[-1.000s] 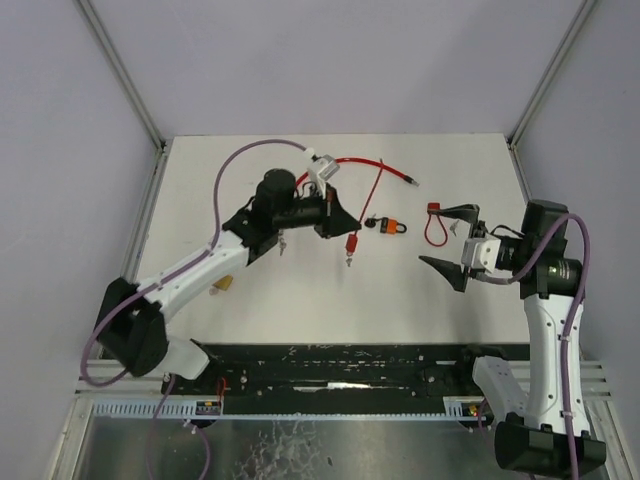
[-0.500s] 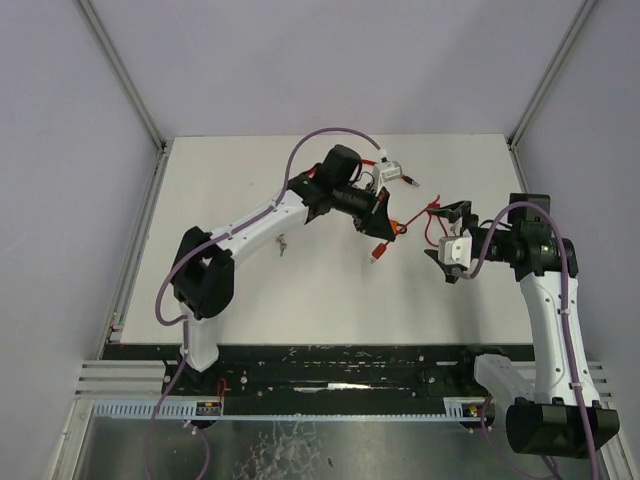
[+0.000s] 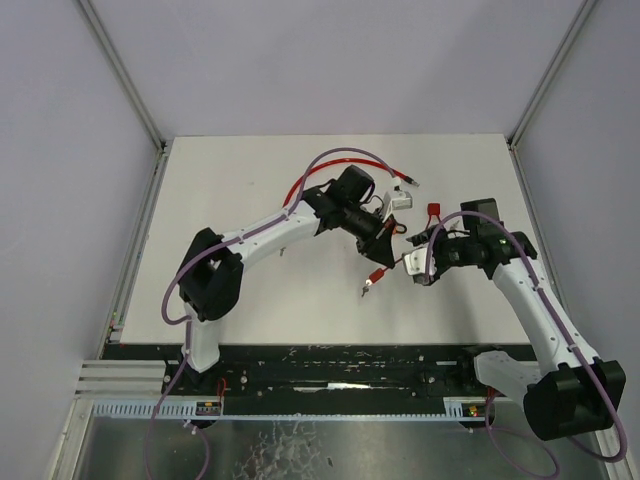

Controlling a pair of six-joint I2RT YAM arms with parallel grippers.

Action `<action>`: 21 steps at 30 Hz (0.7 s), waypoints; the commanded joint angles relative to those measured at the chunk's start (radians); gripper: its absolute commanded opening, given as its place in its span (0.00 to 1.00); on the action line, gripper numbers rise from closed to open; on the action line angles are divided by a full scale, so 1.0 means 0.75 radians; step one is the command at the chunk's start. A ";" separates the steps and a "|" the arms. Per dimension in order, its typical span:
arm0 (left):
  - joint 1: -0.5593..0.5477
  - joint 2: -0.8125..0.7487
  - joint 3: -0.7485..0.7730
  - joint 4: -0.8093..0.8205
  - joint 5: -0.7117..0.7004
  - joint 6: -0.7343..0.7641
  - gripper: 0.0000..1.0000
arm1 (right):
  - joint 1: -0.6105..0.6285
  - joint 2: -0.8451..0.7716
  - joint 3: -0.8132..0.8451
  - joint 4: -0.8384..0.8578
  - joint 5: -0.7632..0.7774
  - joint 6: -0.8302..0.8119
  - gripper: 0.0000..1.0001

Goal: Lock with the key
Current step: Pick up the lock from the center of the board, then adjust the lock.

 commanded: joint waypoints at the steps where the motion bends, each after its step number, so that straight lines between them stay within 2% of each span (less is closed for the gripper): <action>1: -0.002 0.003 -0.007 -0.014 0.049 0.040 0.00 | 0.067 0.010 -0.018 0.084 0.108 0.031 0.57; 3: -0.001 0.006 -0.004 -0.014 0.049 0.035 0.00 | 0.081 0.004 -0.025 0.083 0.104 0.025 0.48; 6: -0.001 0.010 0.005 -0.014 0.050 0.026 0.00 | 0.089 -0.018 -0.038 0.088 0.085 0.025 0.27; 10: 0.001 0.003 0.006 0.009 0.043 -0.007 0.01 | 0.091 -0.042 -0.049 0.071 0.044 0.030 0.04; 12: 0.006 -0.019 -0.014 0.052 0.023 -0.043 0.11 | 0.093 -0.059 -0.048 0.057 0.025 0.057 0.00; 14: 0.025 -0.067 -0.068 0.132 -0.008 -0.095 0.30 | 0.090 -0.081 -0.049 0.056 0.018 0.108 0.00; 15: 0.042 -0.123 -0.114 0.189 -0.028 -0.122 0.45 | 0.090 -0.098 -0.047 0.056 0.015 0.146 0.00; 16: 0.060 -0.177 -0.170 0.254 -0.045 -0.150 0.52 | 0.087 -0.109 -0.044 0.059 0.004 0.195 0.00; 18: 0.097 -0.315 -0.307 0.432 -0.062 -0.205 0.63 | 0.053 -0.128 -0.029 0.044 -0.054 0.278 0.00; 20: 0.125 -0.485 -0.491 0.745 -0.098 -0.266 0.67 | 0.001 -0.134 -0.002 0.007 -0.147 0.383 0.00; 21: 0.131 -0.570 -0.580 0.826 -0.132 -0.280 0.70 | -0.025 -0.136 0.020 -0.021 -0.189 0.419 0.00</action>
